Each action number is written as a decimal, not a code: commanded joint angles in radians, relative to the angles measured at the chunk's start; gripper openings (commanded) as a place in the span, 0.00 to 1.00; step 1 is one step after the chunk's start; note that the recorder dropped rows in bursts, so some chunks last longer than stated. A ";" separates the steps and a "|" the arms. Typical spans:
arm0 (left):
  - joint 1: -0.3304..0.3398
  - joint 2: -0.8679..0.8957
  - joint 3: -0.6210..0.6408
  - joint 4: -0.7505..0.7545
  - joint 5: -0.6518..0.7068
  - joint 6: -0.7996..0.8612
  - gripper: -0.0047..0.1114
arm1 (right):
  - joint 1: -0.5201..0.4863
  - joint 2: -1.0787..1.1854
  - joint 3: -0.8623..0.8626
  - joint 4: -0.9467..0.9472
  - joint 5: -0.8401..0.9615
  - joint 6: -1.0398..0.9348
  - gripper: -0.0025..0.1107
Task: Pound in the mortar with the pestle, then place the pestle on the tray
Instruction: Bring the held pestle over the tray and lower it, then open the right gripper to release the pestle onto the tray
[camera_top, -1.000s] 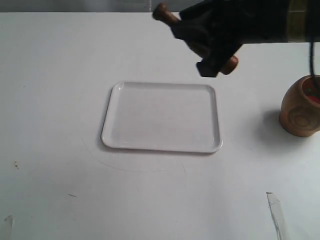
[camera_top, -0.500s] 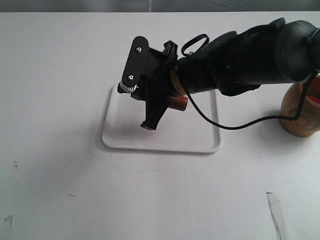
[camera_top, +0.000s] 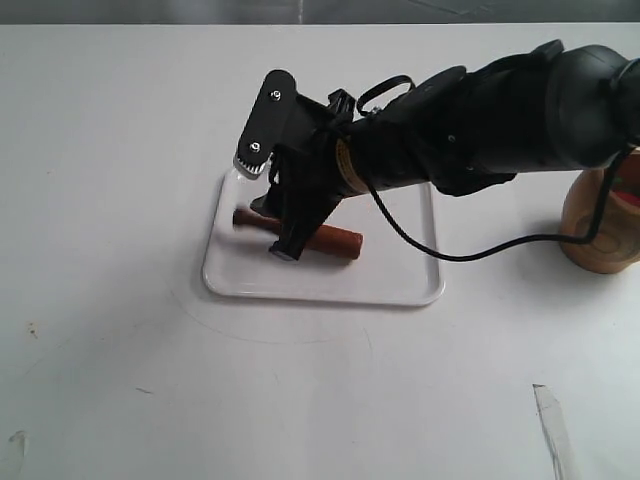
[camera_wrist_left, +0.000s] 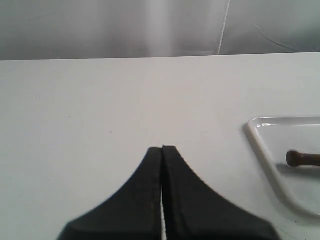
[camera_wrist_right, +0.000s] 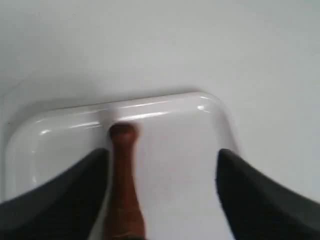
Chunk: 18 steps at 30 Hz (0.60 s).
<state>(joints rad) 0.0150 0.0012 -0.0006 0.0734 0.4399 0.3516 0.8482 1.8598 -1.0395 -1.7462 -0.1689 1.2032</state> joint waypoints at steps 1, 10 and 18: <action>-0.008 -0.001 0.001 -0.007 -0.003 -0.008 0.04 | 0.003 -0.015 -0.004 0.002 0.298 0.094 0.69; -0.008 -0.001 0.001 -0.007 -0.003 -0.008 0.04 | 0.003 -0.143 -0.004 0.020 0.913 -0.286 0.02; -0.008 -0.001 0.001 -0.007 -0.003 -0.008 0.04 | -0.012 -0.236 -0.033 0.407 1.209 -1.221 0.02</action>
<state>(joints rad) 0.0150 0.0012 -0.0006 0.0734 0.4399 0.3516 0.8482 1.6697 -1.0470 -1.6212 0.9651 0.2608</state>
